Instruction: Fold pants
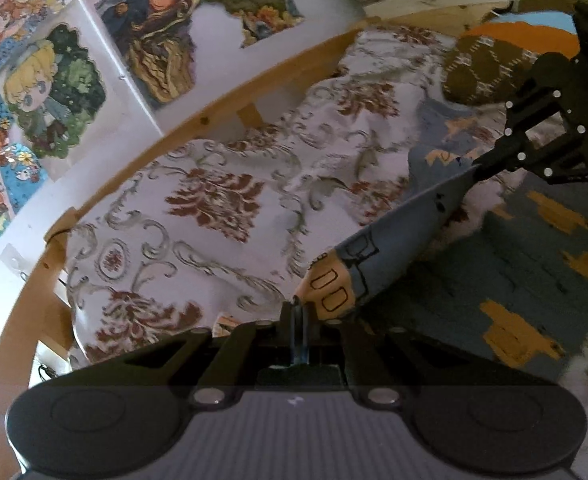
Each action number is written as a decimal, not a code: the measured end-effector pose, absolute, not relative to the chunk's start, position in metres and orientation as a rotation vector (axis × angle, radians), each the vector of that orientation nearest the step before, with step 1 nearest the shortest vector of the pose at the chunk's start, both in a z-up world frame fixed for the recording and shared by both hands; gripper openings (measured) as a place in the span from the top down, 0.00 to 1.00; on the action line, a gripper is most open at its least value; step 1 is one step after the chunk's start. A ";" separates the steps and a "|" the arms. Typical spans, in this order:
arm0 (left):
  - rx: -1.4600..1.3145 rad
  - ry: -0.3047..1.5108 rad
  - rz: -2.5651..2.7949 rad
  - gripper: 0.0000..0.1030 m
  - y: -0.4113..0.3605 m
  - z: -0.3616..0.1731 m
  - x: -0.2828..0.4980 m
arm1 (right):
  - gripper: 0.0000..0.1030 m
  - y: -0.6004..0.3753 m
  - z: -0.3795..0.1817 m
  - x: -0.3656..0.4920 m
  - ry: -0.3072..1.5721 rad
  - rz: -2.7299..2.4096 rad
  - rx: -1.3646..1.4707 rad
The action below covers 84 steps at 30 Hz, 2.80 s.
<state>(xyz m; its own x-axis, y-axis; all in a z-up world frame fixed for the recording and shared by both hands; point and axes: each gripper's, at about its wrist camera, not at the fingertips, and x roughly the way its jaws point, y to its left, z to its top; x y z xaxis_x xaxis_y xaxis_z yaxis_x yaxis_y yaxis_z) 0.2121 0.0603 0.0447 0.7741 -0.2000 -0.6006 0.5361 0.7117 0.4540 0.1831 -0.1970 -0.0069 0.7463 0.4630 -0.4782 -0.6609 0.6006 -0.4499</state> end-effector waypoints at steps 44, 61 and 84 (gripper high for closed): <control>0.930 0.632 -0.485 0.19 0.033 -0.023 0.135 | 0.24 -0.184 -0.051 0.130 0.362 0.690 -0.819; 1.024 0.681 -0.562 0.99 0.033 -0.028 0.140 | 1.00 -0.185 -0.045 0.118 0.363 0.715 -0.863; 0.569 0.780 -0.319 0.70 0.082 0.015 0.169 | 1.00 -0.182 -0.045 0.091 0.442 0.746 -0.723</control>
